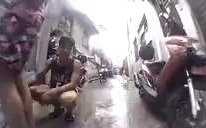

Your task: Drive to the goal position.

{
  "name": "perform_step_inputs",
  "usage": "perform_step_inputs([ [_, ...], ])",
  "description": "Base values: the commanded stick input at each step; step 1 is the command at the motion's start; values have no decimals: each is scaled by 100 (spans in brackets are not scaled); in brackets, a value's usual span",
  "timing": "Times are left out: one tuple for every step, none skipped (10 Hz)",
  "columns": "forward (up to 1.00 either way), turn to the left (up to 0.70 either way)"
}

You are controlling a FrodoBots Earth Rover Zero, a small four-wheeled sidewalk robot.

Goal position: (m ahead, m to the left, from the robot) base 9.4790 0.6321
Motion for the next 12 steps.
perform_step_inputs([
  [99, 0],
  [99, -11],
  [99, -20],
  [99, 0],
  [99, 0],
  [99, 0],
  [99, 0],
  [99, 0],
  [99, 0],
  [99, 0],
  [99, 0],
  [99, 0],
])
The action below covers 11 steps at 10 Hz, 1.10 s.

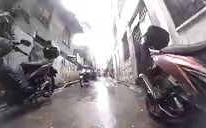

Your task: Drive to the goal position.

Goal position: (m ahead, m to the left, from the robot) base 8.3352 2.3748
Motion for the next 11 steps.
perform_step_inputs([
  [99, 0],
  [99, 0],
  [99, 0],
  [99, 0],
  [99, 0],
  [99, 0],
  [99, 0],
  [99, 0],
  [99, 0],
  [99, 0],
  [99, 0],
])
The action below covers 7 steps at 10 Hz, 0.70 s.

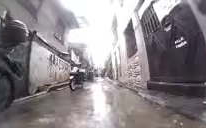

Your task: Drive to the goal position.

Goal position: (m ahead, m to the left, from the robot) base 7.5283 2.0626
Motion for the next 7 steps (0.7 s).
perform_step_inputs([
  [99, 0],
  [99, 0],
  [99, 0],
  [99, 0],
  [99, 0],
  [99, 0],
  [99, 0],
])
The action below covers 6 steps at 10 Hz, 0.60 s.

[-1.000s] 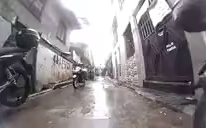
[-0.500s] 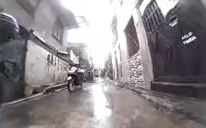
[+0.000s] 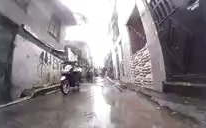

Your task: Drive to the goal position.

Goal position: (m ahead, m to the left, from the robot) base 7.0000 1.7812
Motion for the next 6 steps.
perform_step_inputs([
  [99, 0],
  [99, 0],
  [99, 0],
  [99, 0],
  [99, 0],
  [99, 0],
])
